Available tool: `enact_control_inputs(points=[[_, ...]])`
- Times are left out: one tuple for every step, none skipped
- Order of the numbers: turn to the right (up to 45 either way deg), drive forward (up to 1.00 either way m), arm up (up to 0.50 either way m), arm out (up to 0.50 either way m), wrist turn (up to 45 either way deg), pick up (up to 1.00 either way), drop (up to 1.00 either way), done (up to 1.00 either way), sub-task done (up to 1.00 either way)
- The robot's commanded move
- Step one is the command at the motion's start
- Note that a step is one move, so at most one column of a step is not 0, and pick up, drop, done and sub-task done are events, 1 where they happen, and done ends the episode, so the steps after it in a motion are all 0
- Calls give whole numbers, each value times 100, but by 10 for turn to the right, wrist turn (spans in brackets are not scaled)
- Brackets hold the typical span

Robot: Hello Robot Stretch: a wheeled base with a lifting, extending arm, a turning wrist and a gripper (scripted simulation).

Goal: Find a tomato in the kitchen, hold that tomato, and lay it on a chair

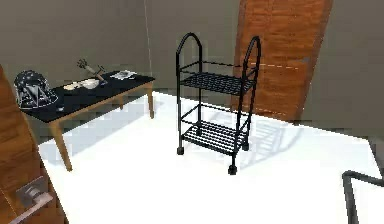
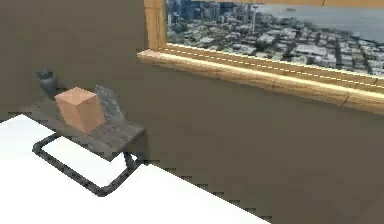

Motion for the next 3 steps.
enact_control_inputs(points=[[-60, 0, 0, 0, 0, 0, 0, 0, 0], [0, 50, 0, 0, 0, 0, 0, 0, 0], [-60, 0, 0, 0, 0, 0, 0, 0, 0]])
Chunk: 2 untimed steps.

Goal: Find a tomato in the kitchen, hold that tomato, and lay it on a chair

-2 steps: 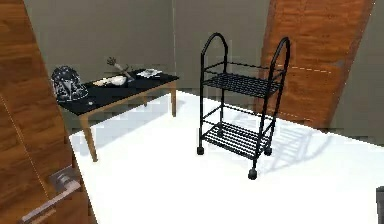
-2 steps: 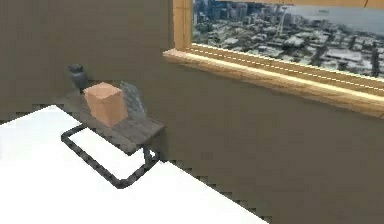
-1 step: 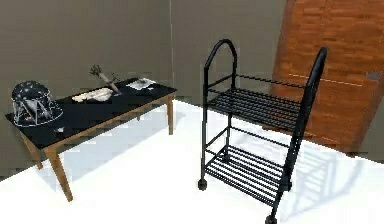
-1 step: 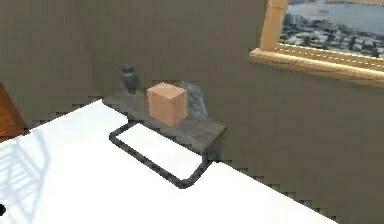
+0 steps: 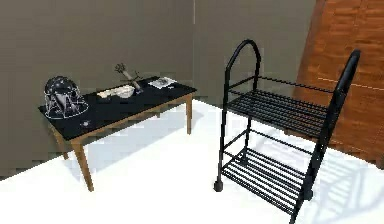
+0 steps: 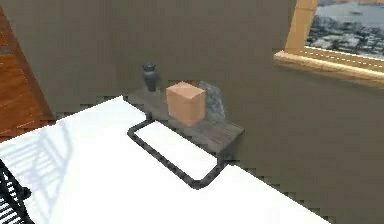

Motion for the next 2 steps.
enact_control_inputs(points=[[0, 25, 0, 0, 0, 0, 0, 0, 0], [-450, 0, 0, 0, 0, 0, 0, 0, 0]])
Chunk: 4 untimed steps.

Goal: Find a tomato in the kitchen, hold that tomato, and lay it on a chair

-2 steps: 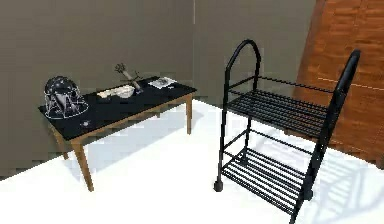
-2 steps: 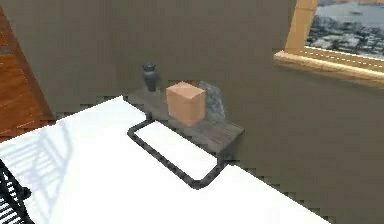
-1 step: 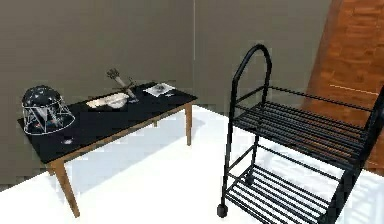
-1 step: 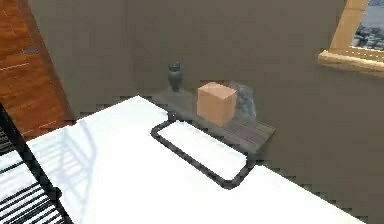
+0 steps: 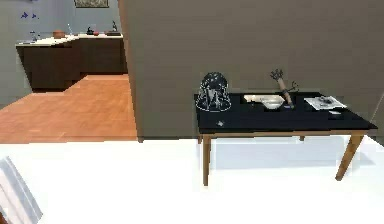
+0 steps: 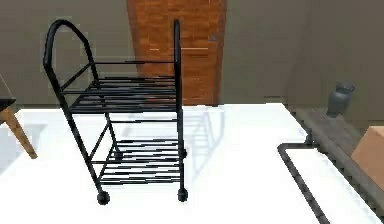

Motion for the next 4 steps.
enact_control_inputs(points=[[0, 50, 0, 0, 0, 0, 0, 0, 0], [-360, 0, 0, 0, 0, 0, 0, 0, 0], [0, 100, 0, 0, 0, 0, 0, 0, 0], [-30, 0, 0, 0, 0, 0, 0, 0, 0]])
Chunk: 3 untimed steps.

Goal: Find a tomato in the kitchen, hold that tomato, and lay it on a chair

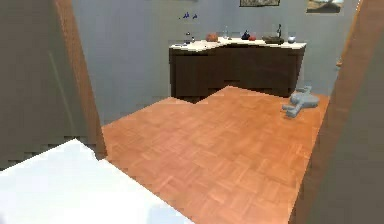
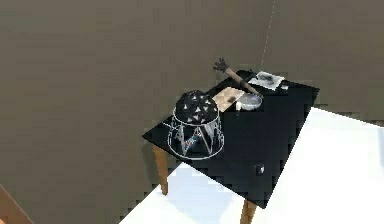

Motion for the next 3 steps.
enact_control_inputs(points=[[0, 55, 0, 0, 0, 0, 0, 0, 0], [180, 0, 0, 0, 0, 0, 0, 0, 0], [0, 60, 0, 0, 0, 0, 0, 0, 0]])
